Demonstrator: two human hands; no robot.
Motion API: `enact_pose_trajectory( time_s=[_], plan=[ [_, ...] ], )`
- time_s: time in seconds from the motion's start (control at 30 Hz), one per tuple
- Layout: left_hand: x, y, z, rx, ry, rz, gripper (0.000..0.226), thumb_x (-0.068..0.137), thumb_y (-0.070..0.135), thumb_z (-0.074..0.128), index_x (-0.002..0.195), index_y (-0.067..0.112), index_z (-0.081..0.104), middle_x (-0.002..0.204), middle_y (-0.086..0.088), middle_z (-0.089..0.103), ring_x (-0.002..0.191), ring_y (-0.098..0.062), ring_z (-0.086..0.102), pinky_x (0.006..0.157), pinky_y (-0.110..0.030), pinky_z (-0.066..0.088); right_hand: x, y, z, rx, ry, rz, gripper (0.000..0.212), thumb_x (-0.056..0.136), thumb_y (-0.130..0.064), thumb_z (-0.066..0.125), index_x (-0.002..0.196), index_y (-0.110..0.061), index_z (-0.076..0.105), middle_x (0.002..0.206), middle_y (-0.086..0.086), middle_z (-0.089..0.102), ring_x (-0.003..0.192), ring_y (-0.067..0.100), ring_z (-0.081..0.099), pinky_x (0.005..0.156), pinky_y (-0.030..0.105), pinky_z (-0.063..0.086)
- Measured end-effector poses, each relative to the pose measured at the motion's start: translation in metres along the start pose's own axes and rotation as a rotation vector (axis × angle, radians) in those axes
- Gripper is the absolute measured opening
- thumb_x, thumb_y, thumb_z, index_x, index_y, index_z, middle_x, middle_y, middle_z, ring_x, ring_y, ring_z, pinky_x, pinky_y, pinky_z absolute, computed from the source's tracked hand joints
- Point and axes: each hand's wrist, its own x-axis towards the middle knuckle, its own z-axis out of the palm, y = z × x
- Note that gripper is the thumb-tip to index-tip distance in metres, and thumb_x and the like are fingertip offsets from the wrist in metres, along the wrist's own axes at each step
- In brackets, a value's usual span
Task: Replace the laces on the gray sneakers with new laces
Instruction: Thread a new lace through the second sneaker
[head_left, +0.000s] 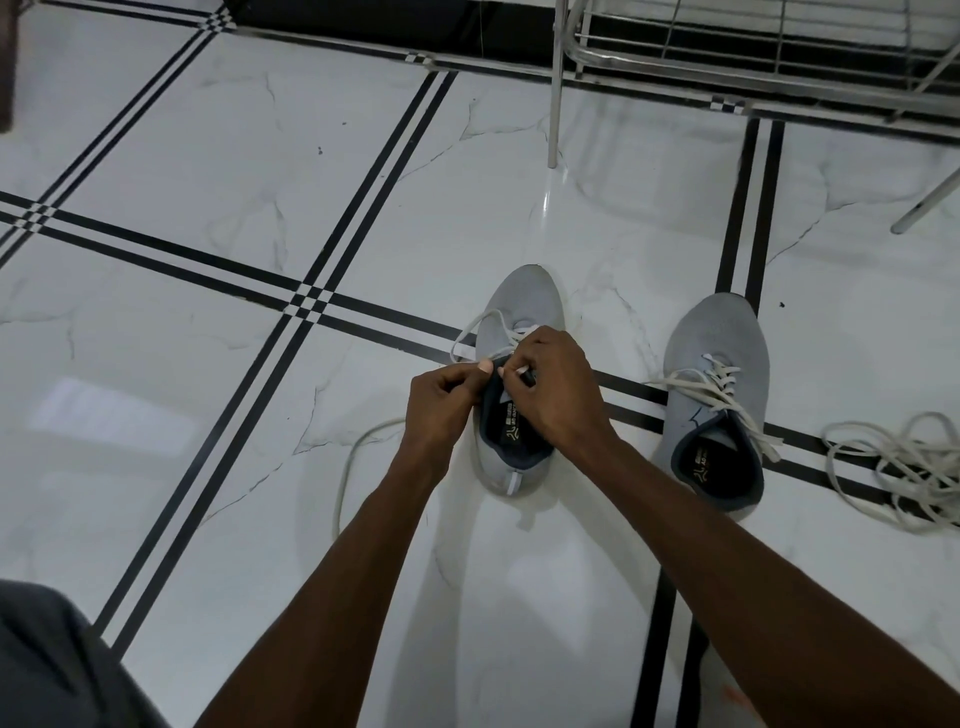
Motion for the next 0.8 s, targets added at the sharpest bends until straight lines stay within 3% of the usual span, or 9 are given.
enact_pose_trajectory(
  time_s=[0.2, 0.3, 0.47, 0.6, 0.67, 0.8],
  plan=[
    [0.001, -0.005, -0.003, -0.065, -0.098, 0.007, 0.029, 0.106, 0.023, 0.053, 0.115, 0.006, 0.075, 0.103, -0.012, 0.076, 0.098, -0.021, 0.071, 0.09, -0.034, 0.058, 0.011, 0.001, -0.011, 0.021, -0.084, 0.085, 0.009, 0.082, -0.028, 0.077, 0.075, -0.024, 0.079, 0.079, -0.007, 0.071, 0.068, 0.004, 0.057, 0.069, 0.022, 0.049],
    [0.003, -0.007, -0.004, -0.034, -0.103, 0.015, 0.021, 0.102, 0.01, 0.06, 0.117, 0.002, 0.072, 0.107, -0.013, 0.076, 0.098, -0.019, 0.072, 0.085, -0.028, 0.056, 0.009, -0.002, -0.014, 0.025, -0.062, 0.116, 0.005, 0.079, -0.028, 0.08, 0.075, -0.026, 0.078, 0.081, -0.007, 0.071, 0.067, 0.004, 0.057, 0.065, 0.013, 0.045],
    [0.008, -0.007, -0.001, -0.017, -0.073, -0.013, 0.01, 0.097, 0.009, 0.067, 0.103, 0.004, 0.073, 0.097, -0.008, 0.076, 0.09, -0.017, 0.072, 0.078, -0.027, 0.056, 0.003, -0.002, -0.021, 0.134, 0.109, 0.177, 0.039, 0.066, -0.023, 0.091, 0.082, -0.024, 0.055, 0.104, -0.009, 0.052, 0.073, 0.003, 0.063, 0.066, 0.017, 0.051],
    [0.008, -0.007, 0.009, 0.087, -0.017, -0.001, 0.012, 0.101, 0.017, 0.063, 0.105, 0.011, 0.072, 0.102, -0.006, 0.076, 0.1, -0.019, 0.072, 0.087, -0.03, 0.059, -0.014, -0.007, -0.02, 0.143, 0.149, 0.178, 0.037, 0.071, -0.047, 0.087, 0.078, -0.017, 0.065, 0.11, -0.003, 0.043, 0.088, 0.002, 0.055, 0.072, 0.004, 0.041],
    [0.006, -0.007, 0.014, 0.099, 0.004, 0.011, 0.011, 0.101, 0.016, 0.06, 0.104, 0.015, 0.071, 0.104, -0.005, 0.076, 0.102, -0.017, 0.072, 0.089, -0.028, 0.059, -0.019, -0.012, -0.015, 0.084, 0.08, 0.211, 0.037, 0.077, -0.054, 0.079, 0.082, -0.018, 0.074, 0.107, 0.0, 0.045, 0.091, 0.004, 0.049, 0.074, 0.007, 0.037],
    [0.004, -0.006, 0.014, 0.133, 0.016, 0.03, 0.017, 0.103, 0.022, 0.059, 0.108, 0.011, 0.071, 0.103, -0.004, 0.075, 0.101, -0.017, 0.071, 0.089, -0.028, 0.058, -0.018, -0.013, -0.011, 0.032, 0.033, 0.207, 0.024, 0.091, -0.034, 0.07, 0.089, -0.012, 0.078, 0.104, 0.001, 0.044, 0.098, 0.011, 0.049, 0.079, 0.019, 0.043]
  ],
)
